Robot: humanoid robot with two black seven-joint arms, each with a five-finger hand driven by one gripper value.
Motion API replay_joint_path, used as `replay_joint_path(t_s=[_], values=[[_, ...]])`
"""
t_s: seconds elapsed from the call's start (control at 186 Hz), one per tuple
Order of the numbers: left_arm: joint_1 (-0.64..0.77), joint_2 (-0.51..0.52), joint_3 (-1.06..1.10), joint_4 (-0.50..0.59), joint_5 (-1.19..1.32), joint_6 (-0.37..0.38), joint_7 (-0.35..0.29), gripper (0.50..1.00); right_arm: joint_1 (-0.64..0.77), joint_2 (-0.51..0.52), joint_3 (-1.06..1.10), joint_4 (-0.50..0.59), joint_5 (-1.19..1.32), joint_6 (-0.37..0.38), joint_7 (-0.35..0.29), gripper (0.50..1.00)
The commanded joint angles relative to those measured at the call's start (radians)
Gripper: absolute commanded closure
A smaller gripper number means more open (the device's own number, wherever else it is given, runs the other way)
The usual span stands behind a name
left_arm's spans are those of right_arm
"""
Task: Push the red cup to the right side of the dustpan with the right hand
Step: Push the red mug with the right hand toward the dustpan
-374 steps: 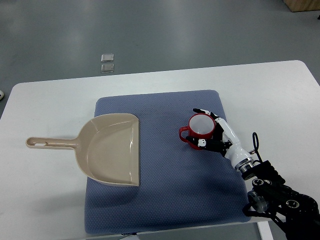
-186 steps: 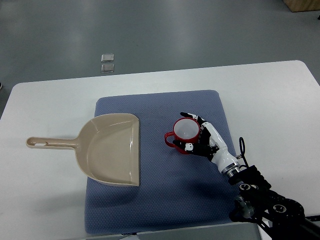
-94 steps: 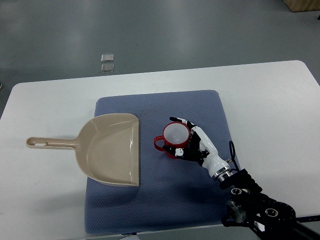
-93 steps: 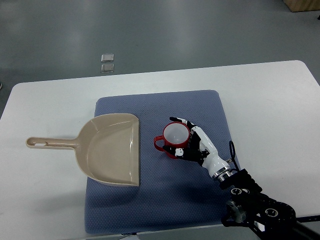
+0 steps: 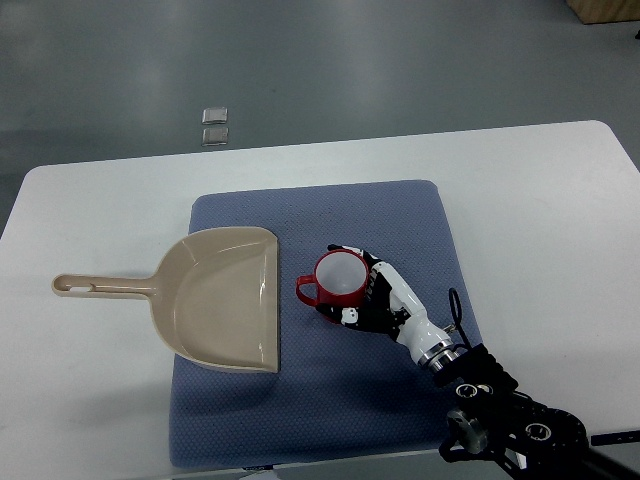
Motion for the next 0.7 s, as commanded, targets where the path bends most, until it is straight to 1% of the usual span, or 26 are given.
replay_joint_path(t_s=[0.0,0.693], values=[[0.000,0.000,0.000,0.000,0.000,0.000,0.000,0.500,0.000,0.000,-0.010,0.001,0.000,0.002,0.000,0.572],[0.000,0.000,0.000,0.000,0.000,0.000,0.000,0.500,0.012,0.000,-0.055,0.013,0.000,0.014,0.000,0.574]])
